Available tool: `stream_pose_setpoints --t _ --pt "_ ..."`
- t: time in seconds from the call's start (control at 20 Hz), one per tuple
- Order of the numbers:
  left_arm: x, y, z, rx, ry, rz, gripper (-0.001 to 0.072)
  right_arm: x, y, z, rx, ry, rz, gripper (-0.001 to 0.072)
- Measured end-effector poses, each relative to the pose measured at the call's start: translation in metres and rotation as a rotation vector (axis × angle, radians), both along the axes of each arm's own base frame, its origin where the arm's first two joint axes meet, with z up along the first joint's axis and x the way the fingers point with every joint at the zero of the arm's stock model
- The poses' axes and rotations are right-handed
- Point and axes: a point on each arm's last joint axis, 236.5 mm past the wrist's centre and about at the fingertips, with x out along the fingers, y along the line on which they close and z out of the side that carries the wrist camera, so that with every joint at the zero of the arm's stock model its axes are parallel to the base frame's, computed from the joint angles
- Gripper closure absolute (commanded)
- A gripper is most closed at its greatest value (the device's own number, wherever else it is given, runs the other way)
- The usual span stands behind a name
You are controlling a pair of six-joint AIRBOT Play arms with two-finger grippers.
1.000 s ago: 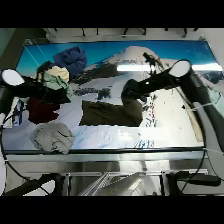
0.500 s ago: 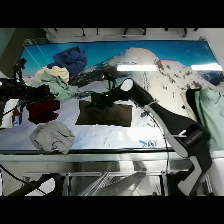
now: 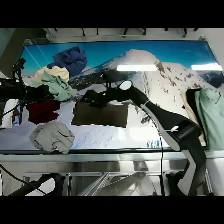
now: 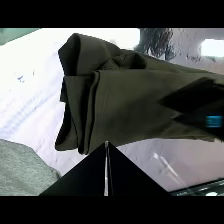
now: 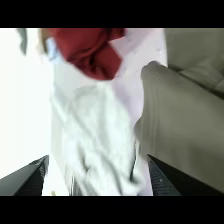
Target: Fold the shirts.
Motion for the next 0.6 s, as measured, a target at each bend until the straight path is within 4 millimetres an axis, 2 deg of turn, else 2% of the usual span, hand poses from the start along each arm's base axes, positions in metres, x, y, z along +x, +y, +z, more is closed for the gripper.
stream_pose_setpoints --t 0.15,0.3,0.45,0.6 --pt "-0.001 0.0 0.0 0.0 0.004 -0.005 0.0683 -0.005 -0.051 0.02 -0.08 -0.046 0.038 0.0011" --pt "-0.003 -0.001 -0.001 0.001 0.009 -0.012 0.0683 -0.014 -0.116 0.02 -0.19 -0.053 -0.016 0.0011" --pt "-0.002 -0.003 0.0 0.002 0.003 -0.015 0.0683 -0.019 -0.182 -0.003 -0.273 -0.017 -0.174 0.0011" --pt "0.001 -0.011 0.001 0.004 -0.011 -0.032 0.0683 -0.038 -0.221 -0.048 -0.333 0.064 -0.26 0.0011"
